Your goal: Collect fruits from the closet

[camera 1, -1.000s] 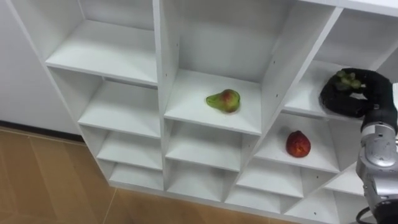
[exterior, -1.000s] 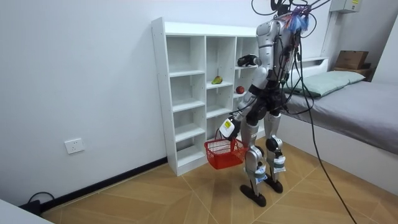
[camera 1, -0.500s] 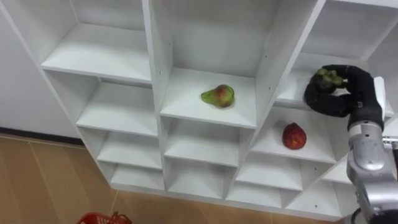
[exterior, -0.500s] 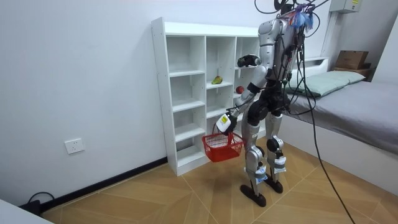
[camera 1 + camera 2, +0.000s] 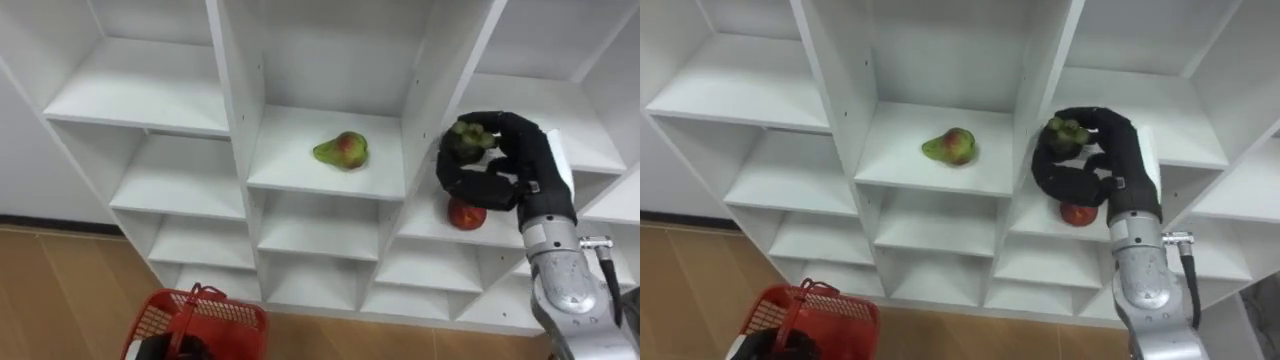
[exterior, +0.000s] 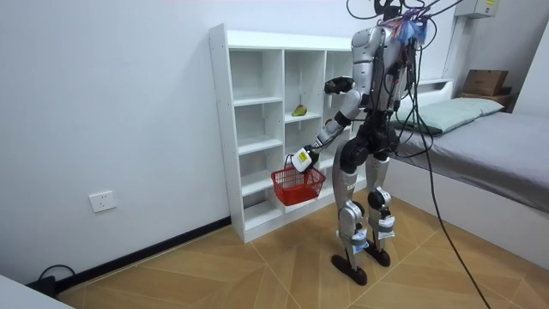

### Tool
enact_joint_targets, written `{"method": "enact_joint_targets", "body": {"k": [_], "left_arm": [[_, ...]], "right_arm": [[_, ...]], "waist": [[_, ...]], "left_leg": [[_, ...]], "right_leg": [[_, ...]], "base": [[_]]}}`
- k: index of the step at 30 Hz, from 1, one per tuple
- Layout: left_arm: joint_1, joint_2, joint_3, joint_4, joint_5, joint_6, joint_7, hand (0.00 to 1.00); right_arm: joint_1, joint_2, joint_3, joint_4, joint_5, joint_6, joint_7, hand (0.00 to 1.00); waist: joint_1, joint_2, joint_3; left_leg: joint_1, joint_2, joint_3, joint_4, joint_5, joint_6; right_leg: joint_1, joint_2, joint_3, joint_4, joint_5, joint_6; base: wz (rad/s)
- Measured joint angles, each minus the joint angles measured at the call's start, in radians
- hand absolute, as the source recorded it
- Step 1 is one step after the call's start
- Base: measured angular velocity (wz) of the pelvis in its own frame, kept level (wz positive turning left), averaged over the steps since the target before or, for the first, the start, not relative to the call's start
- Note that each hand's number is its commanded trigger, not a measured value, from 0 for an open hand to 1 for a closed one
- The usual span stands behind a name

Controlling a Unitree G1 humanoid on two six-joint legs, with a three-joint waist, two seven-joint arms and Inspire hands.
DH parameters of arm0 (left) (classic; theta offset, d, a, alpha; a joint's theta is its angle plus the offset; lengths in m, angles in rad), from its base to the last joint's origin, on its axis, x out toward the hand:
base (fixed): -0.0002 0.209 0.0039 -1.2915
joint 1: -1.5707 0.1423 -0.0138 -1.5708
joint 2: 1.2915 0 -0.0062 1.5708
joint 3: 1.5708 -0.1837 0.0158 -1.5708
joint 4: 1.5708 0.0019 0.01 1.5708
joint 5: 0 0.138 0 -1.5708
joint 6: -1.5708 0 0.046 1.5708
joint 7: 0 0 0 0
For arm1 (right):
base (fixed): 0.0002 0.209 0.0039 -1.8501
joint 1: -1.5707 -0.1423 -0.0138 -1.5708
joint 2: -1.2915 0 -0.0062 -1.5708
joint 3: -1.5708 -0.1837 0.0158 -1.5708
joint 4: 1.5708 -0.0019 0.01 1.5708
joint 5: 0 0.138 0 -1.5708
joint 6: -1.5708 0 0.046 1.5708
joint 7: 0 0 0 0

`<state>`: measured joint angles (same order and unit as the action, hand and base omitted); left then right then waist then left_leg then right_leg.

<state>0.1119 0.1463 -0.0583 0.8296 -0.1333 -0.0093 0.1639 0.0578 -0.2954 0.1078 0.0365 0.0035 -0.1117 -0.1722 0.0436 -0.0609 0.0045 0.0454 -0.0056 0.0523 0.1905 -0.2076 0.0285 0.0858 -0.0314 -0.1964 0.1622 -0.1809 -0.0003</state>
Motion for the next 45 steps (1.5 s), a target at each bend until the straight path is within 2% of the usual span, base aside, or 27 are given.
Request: {"method": "enact_joint_targets", "body": {"k": [3,8,13,16,20,24,31,34,39,45], "left_arm": [[-0.010,-0.011,-0.044,-0.001,-0.034,0.000,-0.003,1.00],[-0.034,-0.021,-0.098,-0.007,-0.109,-0.002,-0.026,1.00],[-0.049,-0.031,-0.114,-0.007,-0.153,-0.001,-0.022,1.00],[-0.073,-0.038,-0.128,-0.007,-0.190,-0.001,-0.016,1.00],[-0.093,-0.040,-0.154,0.000,-0.189,-0.001,-0.006,1.00],[-0.124,-0.047,-0.170,-0.004,-0.189,-0.001,0.000,1.00],[-0.145,-0.047,-0.183,0.000,-0.188,-0.001,-0.037,1.00],[-0.153,-0.052,-0.188,0.003,-0.188,-0.002,-0.045,1.00],[-0.173,-0.049,-0.243,0.007,-0.188,-0.005,-0.067,1.00],[-0.182,-0.035,-0.260,0.016,-0.176,-0.006,-0.113,1.00]], "right_arm": [[0.049,0.012,0.036,-0.047,-0.001,0.009,0.052,1.00],[0.057,0.026,0.107,-0.064,-0.074,0.042,0.091,1.00],[0.064,0.055,0.167,-0.068,-0.092,0.062,0.119,1.00],[0.065,0.064,0.204,-0.056,-0.092,0.090,0.144,1.00],[0.067,0.071,0.249,-0.003,-0.100,0.093,0.170,1.00],[0.066,0.107,0.280,0.092,-0.134,0.096,0.182,1.00],[0.047,0.109,0.301,0.209,-0.219,0.103,0.189,1.00],[0.016,0.117,0.302,0.282,-0.217,0.103,0.176,1.00],[-0.017,0.120,0.314,0.388,-0.209,0.099,0.161,1.00],[-0.047,0.126,0.353,0.517,-0.210,0.097,0.161,1.00]], "waist": [[-0.011,-0.001,0.0001],[-0.012,-0.002,-0.0003],[-0.013,-0.003,-0.0002],[-0.012,-0.004,0.0001],[-0.012,-0.005,0.0014],[-0.013,-0.005,0.0016],[-0.008,0.001,0.0050],[-0.013,0.008,0.0099],[-0.007,0.022,0.0157],[-0.004,0.027,0.0160]], "left_leg": [[-0.001,0.000,0.002,-0.004,0.000,0.000],[-0.005,0.004,0.026,-0.004,0.000,0.000],[-0.009,0.007,0.031,-0.001,0.000,0.000],[-0.027,0.007,0.031,0.006,0.000,0.000],[-0.043,0.008,0.029,0.008,0.000,0.000],[-0.094,0.009,0.026,0.020,0.001,0.001],[-0.137,0.008,0.027,0.035,0.002,0.002],[-0.166,0.006,0.009,0.048,0.002,0.002],[-0.210,0.007,-0.001,0.064,0.003,0.002],[-0.212,0.007,-0.006,0.064,0.003,0.002]], "right_leg": [[-0.008,0.001,0.004,0.008,0.000,0.000],[-0.021,0.003,0.024,0.010,0.000,0.000],[-0.035,0.001,0.031,0.012,0.001,-0.002],[-0.051,0.000,0.031,0.016,0.002,-0.003],[-0.062,0.004,0.028,0.024,0.002,-0.003],[-0.109,0.004,0.027,0.031,0.005,-0.007],[-0.152,0.001,0.015,0.042,0.005,-0.007],[-0.166,-0.001,-0.003,0.041,0.005,-0.007],[-0.193,-0.003,-0.027,0.041,0.005,-0.007],[-0.194,-0.002,-0.027,0.041,0.005,-0.007]], "base": [[-0.07],[-0.11],[-0.06],[0.00],[0.00],[0.03],[0.00],[0.19],[0.16],[0.02]]}}
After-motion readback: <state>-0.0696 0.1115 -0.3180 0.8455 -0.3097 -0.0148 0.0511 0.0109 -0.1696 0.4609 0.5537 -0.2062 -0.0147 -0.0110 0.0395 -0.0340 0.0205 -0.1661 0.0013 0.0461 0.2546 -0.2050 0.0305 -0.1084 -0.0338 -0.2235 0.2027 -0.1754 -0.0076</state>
